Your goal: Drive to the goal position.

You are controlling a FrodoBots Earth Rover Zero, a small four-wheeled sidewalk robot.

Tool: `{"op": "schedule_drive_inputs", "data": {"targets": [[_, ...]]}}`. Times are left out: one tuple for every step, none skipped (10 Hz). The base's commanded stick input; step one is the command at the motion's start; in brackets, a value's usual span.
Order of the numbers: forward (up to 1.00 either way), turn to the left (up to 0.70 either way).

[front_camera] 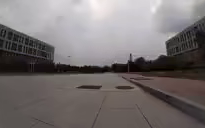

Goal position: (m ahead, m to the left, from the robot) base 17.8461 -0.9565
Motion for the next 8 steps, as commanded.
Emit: {"op": "schedule_drive_inputs", "data": {"targets": [[0.7, 0.0], [0.7, 0.0], [0.7, 0.0], [0.7, 0.0], [0.7, 0.0], [0.7, 0.0], [0.7, 0.0], [0.7, 0.0]]}}
